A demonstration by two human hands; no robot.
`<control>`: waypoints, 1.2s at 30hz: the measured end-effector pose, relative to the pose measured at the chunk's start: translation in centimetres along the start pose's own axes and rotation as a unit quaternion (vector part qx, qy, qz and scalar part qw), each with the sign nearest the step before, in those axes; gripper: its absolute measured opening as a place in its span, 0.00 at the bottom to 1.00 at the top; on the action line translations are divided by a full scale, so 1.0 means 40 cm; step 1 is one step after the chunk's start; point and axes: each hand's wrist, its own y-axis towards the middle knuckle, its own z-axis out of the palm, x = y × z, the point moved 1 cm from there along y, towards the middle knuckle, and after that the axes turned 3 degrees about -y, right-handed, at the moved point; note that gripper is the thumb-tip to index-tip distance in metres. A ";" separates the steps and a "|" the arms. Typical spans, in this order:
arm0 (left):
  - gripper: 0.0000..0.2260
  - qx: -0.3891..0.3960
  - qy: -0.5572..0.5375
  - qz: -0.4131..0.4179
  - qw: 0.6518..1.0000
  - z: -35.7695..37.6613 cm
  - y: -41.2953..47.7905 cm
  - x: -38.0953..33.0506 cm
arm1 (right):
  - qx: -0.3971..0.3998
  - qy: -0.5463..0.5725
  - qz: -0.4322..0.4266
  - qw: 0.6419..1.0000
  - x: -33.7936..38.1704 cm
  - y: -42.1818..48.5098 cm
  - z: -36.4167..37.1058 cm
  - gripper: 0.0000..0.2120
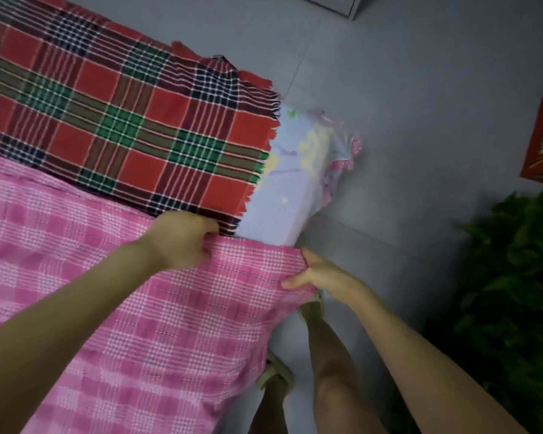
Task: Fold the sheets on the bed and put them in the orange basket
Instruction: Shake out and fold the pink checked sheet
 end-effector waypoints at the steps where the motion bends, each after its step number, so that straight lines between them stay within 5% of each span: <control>1: 0.08 0.015 0.030 0.000 0.999 -0.008 0.001 -0.007 | 0.001 -0.040 0.000 0.999 -0.002 -0.005 -0.002 0.27; 6: 0.09 0.065 0.028 -0.012 0.997 -0.046 0.020 -0.005 | -0.019 -0.063 -0.072 0.995 -0.023 -0.075 -0.034 0.14; 12: 0.08 0.100 -0.159 0.000 0.982 -0.072 0.044 -0.005 | -0.209 0.025 -0.193 0.958 -0.038 -0.087 -0.067 0.11; 16: 0.05 0.007 -0.128 0.016 0.992 -0.052 0.041 -0.019 | -0.254 -0.064 -0.186 0.947 -0.058 -0.046 -0.059 0.10; 21: 0.05 -0.104 -0.094 0.134 0.981 -0.032 0.012 -0.019 | -0.253 -0.107 -0.189 0.943 -0.038 -0.015 -0.016 0.15; 29: 0.08 -0.164 -0.092 0.082 0.979 0.004 -0.016 0.003 | -0.342 -0.235 -0.228 0.881 -0.079 -0.016 0.034 0.25; 33: 0.08 -0.182 -0.112 0.004 0.977 0.016 -0.028 0.025 | -0.407 -0.103 -0.186 0.888 -0.105 -0.014 0.057 0.09; 36: 0.03 -0.178 -0.118 0.018 0.977 0.002 -0.038 0.024 | -0.423 0.027 -0.185 0.887 -0.122 -0.044 0.051 0.03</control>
